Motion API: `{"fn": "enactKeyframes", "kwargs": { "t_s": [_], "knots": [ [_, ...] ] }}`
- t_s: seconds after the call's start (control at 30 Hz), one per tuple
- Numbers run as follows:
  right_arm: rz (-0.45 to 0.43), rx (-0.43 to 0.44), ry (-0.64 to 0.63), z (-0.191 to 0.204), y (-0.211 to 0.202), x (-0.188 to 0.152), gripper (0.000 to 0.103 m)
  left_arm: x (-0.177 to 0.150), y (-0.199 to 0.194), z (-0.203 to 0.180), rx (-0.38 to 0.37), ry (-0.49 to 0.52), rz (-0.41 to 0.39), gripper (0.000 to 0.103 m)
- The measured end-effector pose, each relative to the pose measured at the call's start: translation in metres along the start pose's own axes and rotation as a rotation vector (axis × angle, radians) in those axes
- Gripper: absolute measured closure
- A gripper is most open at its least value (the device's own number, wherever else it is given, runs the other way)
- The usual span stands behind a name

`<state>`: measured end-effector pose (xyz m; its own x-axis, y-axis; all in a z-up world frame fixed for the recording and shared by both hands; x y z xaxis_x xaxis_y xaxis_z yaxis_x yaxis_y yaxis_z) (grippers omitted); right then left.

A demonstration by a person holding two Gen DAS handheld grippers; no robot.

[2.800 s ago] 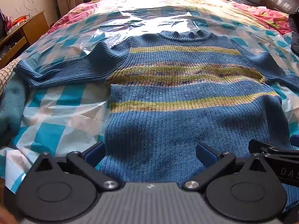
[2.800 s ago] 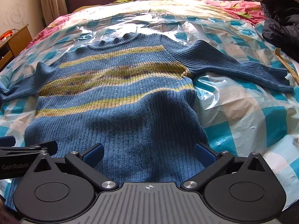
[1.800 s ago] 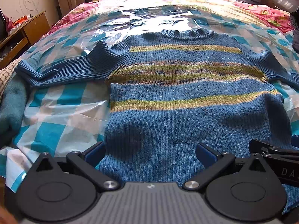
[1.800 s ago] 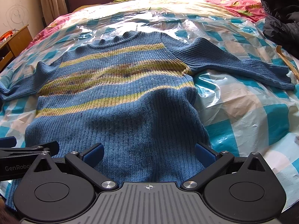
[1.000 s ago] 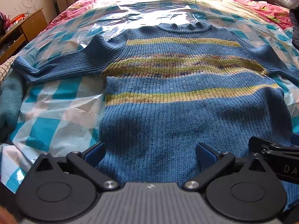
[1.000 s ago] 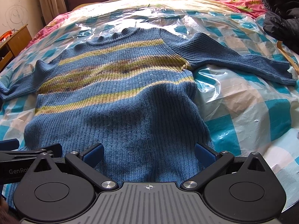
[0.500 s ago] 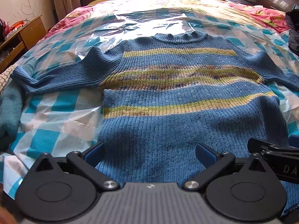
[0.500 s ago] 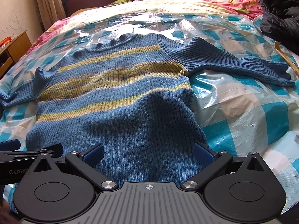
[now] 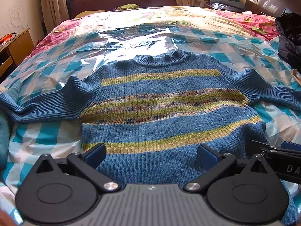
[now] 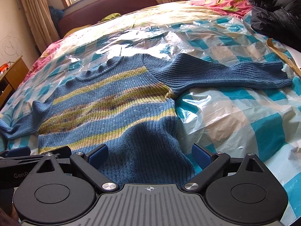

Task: Fold small clothes
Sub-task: 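Grasp the sweater's sleeve cuff with the right gripper and lift it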

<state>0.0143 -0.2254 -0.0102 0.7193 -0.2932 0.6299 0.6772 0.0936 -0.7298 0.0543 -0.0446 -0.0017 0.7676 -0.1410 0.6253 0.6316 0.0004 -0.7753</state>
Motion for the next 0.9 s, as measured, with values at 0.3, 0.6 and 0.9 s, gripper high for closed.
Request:
{"fn": "enactKeyframes", "kwargs": {
  "t_s": [0.3,0.6,0.9],
  "knots": [
    [-0.058,0.014,0.062,-0.021,-0.004,0.019,0.009,0.02,0.001,-0.022,-0.029,0.021,-0.021,0.0],
    [-0.105,0.003,0.138,-0.055,-0.007,0.036,0.013,0.035,0.005,-0.058,-0.053,0.104,-0.049,0.0],
    [-0.137,-0.063,0.284,-0.128,-0.011,0.054,0.028,0.053,0.014,-0.099,-0.12,0.141,-0.07,0.0]
  ]
}}
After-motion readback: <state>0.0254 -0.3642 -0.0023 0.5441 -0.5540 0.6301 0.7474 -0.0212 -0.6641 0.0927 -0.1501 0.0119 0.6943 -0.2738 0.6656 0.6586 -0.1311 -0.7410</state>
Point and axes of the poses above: each gripper's, at about its wrist camera, not at the fingertips, and y roughly the way its jaws point, z to its left, x to its top, the point moved 3 cm from there along y, roughly the way its jaws point, and after that the axes turned 4 degrees about x, right-handed, at the moved point
